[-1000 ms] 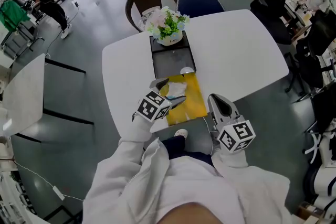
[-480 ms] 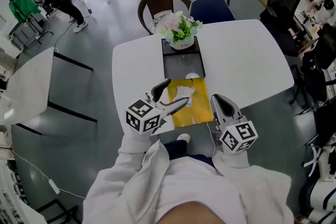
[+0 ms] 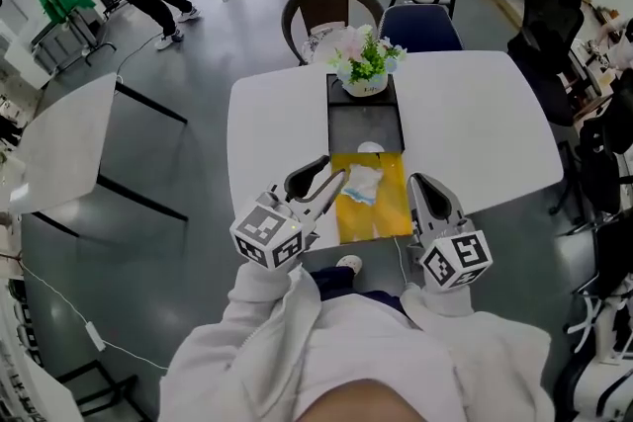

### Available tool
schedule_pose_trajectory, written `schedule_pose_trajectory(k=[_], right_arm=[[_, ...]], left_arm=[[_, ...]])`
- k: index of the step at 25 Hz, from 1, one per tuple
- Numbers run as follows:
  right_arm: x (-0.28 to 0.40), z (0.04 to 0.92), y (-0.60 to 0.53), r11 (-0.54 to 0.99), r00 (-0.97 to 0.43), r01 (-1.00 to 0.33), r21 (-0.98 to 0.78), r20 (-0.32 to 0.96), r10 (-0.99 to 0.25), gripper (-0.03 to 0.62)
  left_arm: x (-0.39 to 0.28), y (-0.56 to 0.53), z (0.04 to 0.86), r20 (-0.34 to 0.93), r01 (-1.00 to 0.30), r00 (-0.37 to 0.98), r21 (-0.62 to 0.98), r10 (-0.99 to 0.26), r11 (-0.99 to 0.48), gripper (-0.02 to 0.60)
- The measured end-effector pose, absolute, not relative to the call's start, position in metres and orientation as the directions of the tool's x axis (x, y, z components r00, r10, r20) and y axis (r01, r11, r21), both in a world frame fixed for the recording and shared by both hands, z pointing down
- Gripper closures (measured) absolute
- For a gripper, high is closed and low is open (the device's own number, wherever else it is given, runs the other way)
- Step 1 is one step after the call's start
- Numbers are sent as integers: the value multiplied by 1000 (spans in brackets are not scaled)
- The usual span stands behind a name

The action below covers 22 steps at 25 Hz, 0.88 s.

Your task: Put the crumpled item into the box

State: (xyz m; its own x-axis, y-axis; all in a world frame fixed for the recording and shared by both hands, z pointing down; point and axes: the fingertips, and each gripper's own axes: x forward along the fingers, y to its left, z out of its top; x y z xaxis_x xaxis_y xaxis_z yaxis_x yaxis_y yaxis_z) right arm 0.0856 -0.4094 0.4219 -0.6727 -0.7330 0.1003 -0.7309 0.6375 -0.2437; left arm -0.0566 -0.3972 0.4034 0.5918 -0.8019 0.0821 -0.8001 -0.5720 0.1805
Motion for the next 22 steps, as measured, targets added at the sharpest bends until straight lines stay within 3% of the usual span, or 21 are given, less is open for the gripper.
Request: schedule_pose_trajectory(k=[2,5,22], right_arm=[[84,421,-409,641,-675,-730,-239,98,-732,555],[81,423,-408,651,-682,-724,-231,92,-726,555],[93,428,-405,614,-639,-767,-188,130,-758,556]], left_arm=[[-62,-396,403,74,-829,553,141,-830,-541,516],[-64,-395,410,96,-854,519,88,-849,-512,553],[-52,-384,435,165,-864,504,103,-848,-493,566]])
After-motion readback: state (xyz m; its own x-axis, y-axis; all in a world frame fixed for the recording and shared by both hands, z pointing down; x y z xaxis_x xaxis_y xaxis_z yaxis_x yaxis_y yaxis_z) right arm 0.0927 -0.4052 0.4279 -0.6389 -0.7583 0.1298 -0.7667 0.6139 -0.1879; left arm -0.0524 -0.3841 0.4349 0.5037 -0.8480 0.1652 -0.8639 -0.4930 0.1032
